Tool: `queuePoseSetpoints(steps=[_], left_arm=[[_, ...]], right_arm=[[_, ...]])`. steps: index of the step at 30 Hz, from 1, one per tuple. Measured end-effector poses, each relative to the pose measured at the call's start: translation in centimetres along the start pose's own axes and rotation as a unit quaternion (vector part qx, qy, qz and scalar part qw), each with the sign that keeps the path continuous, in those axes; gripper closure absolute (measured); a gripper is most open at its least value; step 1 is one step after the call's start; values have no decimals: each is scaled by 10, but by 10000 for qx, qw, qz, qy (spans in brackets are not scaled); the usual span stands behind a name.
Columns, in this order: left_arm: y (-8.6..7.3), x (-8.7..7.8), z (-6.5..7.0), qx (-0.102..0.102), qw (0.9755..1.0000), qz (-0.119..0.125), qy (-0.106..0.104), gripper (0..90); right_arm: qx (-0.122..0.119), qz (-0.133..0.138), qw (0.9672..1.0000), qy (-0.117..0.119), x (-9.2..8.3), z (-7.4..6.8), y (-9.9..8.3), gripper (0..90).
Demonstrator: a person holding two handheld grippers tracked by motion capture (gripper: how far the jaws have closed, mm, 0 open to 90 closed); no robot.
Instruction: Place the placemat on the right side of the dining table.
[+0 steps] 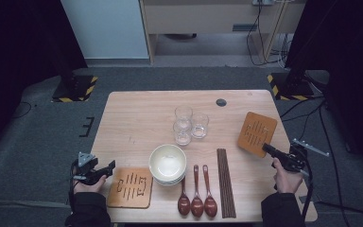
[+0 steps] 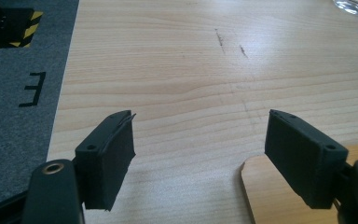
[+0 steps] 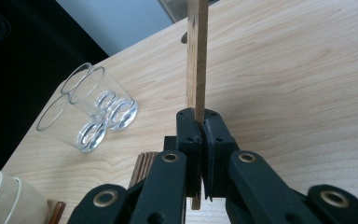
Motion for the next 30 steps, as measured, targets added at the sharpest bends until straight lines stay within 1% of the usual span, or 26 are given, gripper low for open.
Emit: queuePoseSetpoints(steps=[2,3,6,8,9,11,12,13,15,19,30], left_arm=[[-1,1,0,19,10000,-18,-11,232],[-2,2,-1,26,10000,-23,-13,233],[-4,2,-4,1,10000,-29,-23,236],[-6,2,-6,-23,10000,-33,-17,237],[-7,2,-7,-29,10000,-41,-25,239],[-8,3,-7,-13,10000,-55,-51,242],[-8,3,-8,10,10000,-55,-44,242],[-8,3,-8,26,10000,-51,-37,242],[-8,3,-8,25,10000,-50,-52,242],[-9,5,-7,49,9999,-104,-121,249],[-10,4,-8,67,9998,-128,-101,249]], right_arm=[[-20,-36,10000,-5,1,1,-1,876],[12,-41,10000,-7,2,1,-1,876],[59,-110,9999,-4,3,3,-3,876],[24,-147,9999,-17,4,5,-4,876],[47,-166,9998,-25,4,6,-5,876],[37,-186,9998,-30,5,7,-6,876],[83,-185,9998,-19,5,7,-5,876],[76,-203,9998,-10,5,7,-6,876],[37,-200,9998,-12,6,7,-6,875],[51,-225,9997,-5,6,7,-7,874],[50,-164,9998,-74,7,9,-8,864]])
Point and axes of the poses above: each handheld gripper's, and its own axes: x roughly forward along the jaws, y roughly out of its top, z roughly to its right, the point moved 5 cm from there along x, roughly forward along the jaws, and after that the axes turned 10 degrees about -y, right-handed, at the moved point
